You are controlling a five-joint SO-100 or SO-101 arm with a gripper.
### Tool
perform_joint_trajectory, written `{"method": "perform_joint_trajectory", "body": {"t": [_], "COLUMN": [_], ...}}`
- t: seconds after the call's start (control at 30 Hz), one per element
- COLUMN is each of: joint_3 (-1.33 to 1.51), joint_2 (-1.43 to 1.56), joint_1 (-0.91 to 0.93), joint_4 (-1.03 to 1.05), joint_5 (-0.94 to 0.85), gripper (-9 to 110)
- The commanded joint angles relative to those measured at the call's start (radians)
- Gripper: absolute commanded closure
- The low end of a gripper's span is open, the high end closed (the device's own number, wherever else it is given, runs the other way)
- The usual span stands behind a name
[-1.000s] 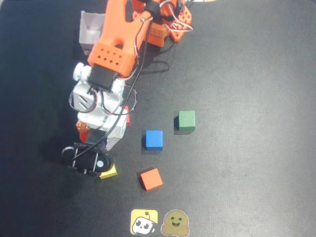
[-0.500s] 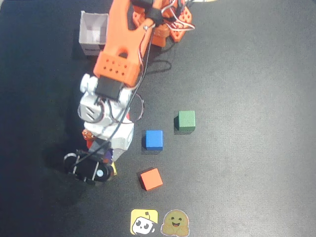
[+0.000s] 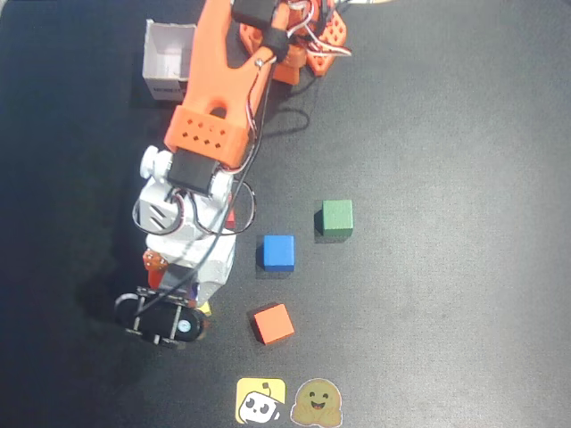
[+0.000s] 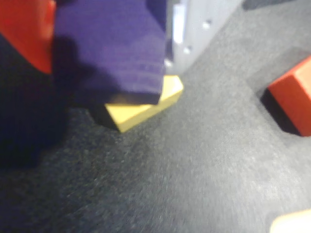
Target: Put the purple cube on top of the yellow cube.
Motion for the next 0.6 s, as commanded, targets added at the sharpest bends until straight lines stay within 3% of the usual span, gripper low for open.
{"method": "perform_joint_trajectory", "body": {"t": [0.0, 0.57], "joint_3": [-0.051, -0.026], "joint_2": [0.009, -0.005], "joint_1": [-0.009, -0.023], "joint_4": [-0.015, -0.031], "joint_5": [-0.041, -0.163], "gripper": [95, 95]}}
